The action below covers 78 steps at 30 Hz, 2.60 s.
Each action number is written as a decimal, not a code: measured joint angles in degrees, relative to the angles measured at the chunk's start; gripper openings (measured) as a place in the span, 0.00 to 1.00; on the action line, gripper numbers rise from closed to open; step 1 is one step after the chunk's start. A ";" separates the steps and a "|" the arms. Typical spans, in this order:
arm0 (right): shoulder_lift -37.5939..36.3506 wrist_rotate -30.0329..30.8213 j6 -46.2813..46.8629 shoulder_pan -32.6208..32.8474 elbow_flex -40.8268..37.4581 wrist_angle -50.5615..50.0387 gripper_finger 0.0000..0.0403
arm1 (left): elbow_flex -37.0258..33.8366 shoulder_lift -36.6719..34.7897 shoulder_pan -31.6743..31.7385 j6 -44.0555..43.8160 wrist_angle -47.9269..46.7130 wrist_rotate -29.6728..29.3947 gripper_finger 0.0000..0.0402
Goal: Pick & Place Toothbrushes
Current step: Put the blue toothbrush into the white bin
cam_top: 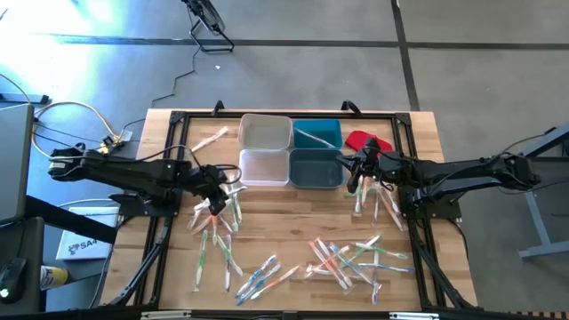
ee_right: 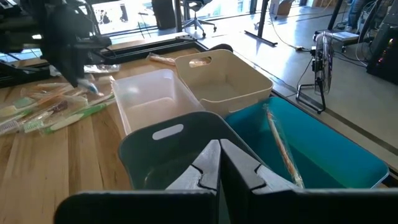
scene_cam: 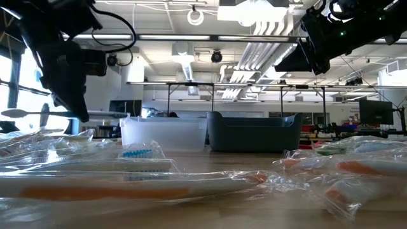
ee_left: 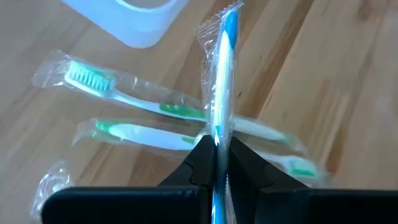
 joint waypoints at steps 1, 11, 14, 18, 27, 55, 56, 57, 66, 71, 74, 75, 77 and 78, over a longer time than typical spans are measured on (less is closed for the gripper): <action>0.01 0.00 0.00 0.00 0.00 0.00 0.01 | 0.00 0.91 0.00 0.79 0.77 0.17 0.05; 0.02 0.00 0.00 0.00 0.00 -0.14 0.01 | 0.01 10.58 0.00 6.28 8.29 4.38 0.05; 0.00 0.00 0.00 0.00 0.00 -0.21 0.01 | 0.02 12.14 0.00 6.31 8.14 5.13 0.05; 0.02 0.02 0.00 0.00 0.01 -0.26 0.01 | 0.02 13.01 0.00 5.69 8.35 5.11 0.06; 0.02 0.01 0.00 0.00 0.02 -0.33 0.01 | 0.02 13.10 0.00 4.78 11.57 4.53 0.27; 0.02 0.00 0.00 0.00 0.02 -0.33 0.01 | 0.11 14.26 0.00 14.22 17.45 1.43 0.37; 0.02 0.02 0.00 0.00 0.02 -0.33 0.01 | 0.11 14.98 0.00 14.19 17.51 1.42 0.37; 0.02 0.00 0.02 0.00 0.02 -0.33 0.01 | 0.09 15.85 0.00 13.90 17.85 1.42 0.37; 0.00 0.00 0.02 0.00 0.02 -0.37 0.01 | 0.57 24.62 0.02 13.57 24.72 3.76 0.37; 0.00 0.01 0.02 0.00 0.02 -0.36 0.01 | 0.74 25.47 0.04 13.57 24.43 4.33 0.37; 0.00 0.00 0.00 0.00 0.02 -0.37 0.01 | 0.74 25.47 0.04 13.57 24.47 4.39 0.37; 0.00 0.00 0.00 0.00 0.02 -0.35 0.01 | 0.74 25.49 0.04 13.57 24.46 4.40 0.37; 0.00 0.00 0.00 0.00 0.01 -0.37 0.01 | 0.74 25.52 0.04 13.57 24.45 4.44 0.37; 0.00 0.00 0.00 0.00 0.02 -0.37 0.01 | 0.74 25.52 0.04 13.57 24.45 4.46 0.36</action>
